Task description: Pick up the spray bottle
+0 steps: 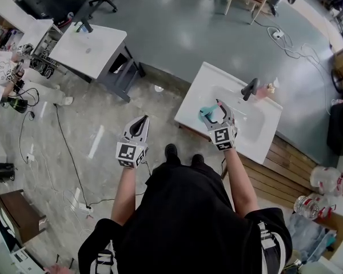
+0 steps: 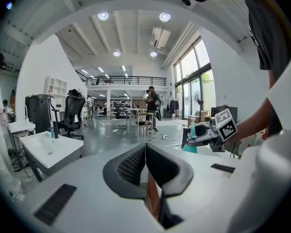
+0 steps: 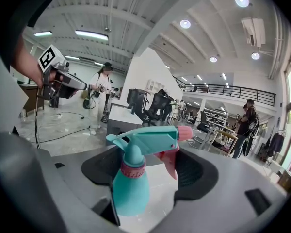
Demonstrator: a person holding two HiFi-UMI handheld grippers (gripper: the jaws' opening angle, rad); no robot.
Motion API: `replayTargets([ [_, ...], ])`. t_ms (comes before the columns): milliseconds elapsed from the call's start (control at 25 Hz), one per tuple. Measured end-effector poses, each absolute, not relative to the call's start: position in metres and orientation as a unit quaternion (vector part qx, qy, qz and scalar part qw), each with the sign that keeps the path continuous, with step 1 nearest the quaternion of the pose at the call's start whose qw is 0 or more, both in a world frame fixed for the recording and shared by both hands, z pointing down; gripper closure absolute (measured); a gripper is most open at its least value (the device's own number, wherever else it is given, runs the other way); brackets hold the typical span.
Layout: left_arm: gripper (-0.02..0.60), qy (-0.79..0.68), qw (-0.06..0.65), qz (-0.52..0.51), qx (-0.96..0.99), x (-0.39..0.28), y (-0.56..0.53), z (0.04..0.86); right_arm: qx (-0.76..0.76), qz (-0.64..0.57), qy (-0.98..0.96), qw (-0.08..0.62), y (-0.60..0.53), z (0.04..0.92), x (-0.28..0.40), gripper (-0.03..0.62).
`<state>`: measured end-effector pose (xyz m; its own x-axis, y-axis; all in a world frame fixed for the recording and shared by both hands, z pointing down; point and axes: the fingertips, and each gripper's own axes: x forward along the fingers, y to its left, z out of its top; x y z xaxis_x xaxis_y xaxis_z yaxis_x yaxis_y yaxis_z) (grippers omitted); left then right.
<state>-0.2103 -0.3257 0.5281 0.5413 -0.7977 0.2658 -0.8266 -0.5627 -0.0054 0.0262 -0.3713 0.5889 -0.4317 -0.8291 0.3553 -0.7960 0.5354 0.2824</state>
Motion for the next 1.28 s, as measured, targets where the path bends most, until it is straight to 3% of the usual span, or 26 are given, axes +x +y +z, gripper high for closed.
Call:
replayTargets([
  [1280, 0.557, -0.516, 0.067, 0.121, 0.846, -0.155, -0.248, 0.539, 0.411, -0.048, -0.883, 0.223, -0.315, 0.603, 0.067, 0.243],
])
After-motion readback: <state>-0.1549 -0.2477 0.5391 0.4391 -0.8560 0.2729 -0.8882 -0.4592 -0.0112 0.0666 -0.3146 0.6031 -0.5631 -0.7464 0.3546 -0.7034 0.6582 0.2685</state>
